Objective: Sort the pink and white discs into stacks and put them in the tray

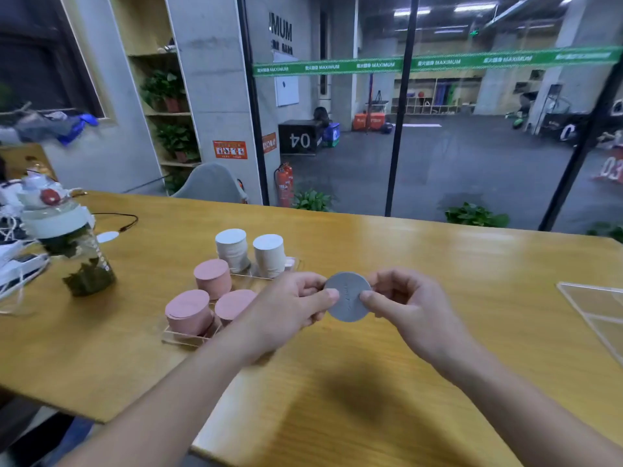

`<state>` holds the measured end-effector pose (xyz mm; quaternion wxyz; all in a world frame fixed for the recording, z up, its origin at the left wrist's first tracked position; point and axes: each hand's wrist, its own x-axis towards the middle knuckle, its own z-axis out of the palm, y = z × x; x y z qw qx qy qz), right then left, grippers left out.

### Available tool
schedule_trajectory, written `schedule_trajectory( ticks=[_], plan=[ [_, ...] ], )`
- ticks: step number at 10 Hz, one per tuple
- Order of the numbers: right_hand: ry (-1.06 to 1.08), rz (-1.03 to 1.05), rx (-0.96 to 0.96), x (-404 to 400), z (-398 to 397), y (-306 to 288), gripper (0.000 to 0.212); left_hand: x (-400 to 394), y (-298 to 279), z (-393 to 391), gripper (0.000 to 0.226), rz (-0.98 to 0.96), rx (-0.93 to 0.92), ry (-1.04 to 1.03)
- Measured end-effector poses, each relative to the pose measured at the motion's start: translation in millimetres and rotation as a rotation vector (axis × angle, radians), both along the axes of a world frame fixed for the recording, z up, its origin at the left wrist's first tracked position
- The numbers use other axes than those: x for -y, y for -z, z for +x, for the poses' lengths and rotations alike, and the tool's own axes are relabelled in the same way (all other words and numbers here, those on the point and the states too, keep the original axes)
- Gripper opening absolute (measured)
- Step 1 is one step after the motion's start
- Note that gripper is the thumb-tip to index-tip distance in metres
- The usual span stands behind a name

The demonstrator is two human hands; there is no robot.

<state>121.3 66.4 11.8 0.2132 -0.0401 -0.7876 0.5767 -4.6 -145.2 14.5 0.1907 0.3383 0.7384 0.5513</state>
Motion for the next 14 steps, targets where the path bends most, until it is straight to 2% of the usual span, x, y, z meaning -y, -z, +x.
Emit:
schedule_trajectory(
  ticks=[1,2,4,6,8,10,11,12,13,14],
  plan=[
    [0.021,-0.038,0.053,19,-44,-1,0.010,18,-21,-35,0.013,-0.276,-0.433,-0.156],
    [0.010,-0.113,0.117,38,-88,6,0.014,36,-28,-69,0.007,-0.397,-0.612,-0.232],
    [0.017,-0.207,0.237,70,-150,26,0.018,61,-24,-119,0.005,-0.493,-0.614,-0.313],
    [0.071,-0.070,0.302,84,-188,33,0.012,66,-9,-142,0.017,-0.572,-0.625,-0.363],
    [0.072,0.241,0.359,90,-207,37,0.006,67,2,-151,0.013,-0.731,-0.679,-0.261],
    [0.071,0.608,0.272,88,-209,44,0.015,58,6,-153,0.011,-0.811,-0.785,-0.256],
    [0.066,0.731,0.211,88,-207,46,0.012,56,7,-156,0.009,-0.839,-0.772,-0.260],
    [0.070,0.743,0.169,86,-202,46,0.010,57,5,-159,0.011,-0.826,-0.739,-0.248],
    [0.081,0.704,0.140,82,-193,45,0.016,60,5,-162,0.022,-0.794,-0.722,-0.231],
    [0.086,0.631,0.120,74,-178,42,0.020,59,-2,-162,0.021,-0.723,-0.730,-0.256]
  ],
)
